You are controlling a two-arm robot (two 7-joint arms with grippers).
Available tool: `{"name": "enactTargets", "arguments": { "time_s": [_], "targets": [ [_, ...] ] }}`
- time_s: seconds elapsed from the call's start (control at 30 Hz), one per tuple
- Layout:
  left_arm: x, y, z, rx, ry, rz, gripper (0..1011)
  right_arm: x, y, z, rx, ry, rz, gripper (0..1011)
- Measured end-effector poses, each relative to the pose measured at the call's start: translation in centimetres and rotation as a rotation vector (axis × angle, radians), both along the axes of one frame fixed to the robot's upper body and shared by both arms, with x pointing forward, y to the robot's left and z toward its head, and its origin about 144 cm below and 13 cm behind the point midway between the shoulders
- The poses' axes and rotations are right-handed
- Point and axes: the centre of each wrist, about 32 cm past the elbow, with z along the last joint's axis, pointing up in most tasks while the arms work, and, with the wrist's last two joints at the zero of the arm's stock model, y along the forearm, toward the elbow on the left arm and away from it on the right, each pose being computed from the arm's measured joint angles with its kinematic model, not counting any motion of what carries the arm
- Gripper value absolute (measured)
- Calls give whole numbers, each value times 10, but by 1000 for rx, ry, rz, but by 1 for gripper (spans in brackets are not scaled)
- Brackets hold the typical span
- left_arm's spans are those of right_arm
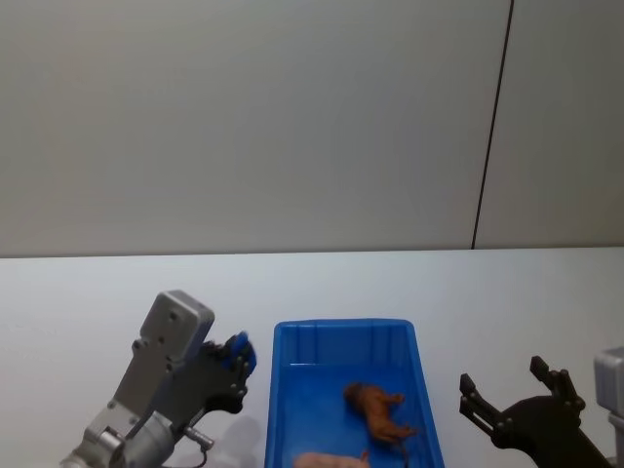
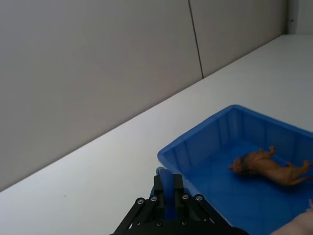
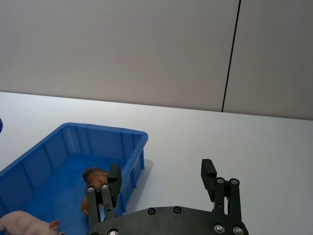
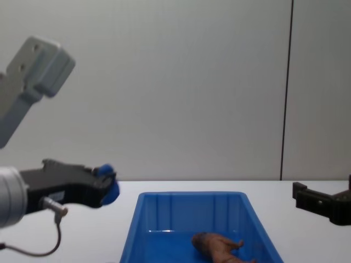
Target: Pick up the two dolls from the table and place them into the box.
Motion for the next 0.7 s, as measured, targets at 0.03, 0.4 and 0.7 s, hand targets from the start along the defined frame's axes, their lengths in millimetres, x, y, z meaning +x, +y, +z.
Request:
{"name": "enactTargets", "arguments": {
  "time_s": [0.03,0.4,0.7],
  "targets": [
    [0,-1,1,-1,-4,-9,100,0,0,0,0,0,0,1001],
    [8,-14,17,-42,-46,-155,195,0,0,0,0,0,0,1001],
    [17,-30,21,-86,-47,-266,465,0,0,0,0,0,0,1001]
  ]
}}
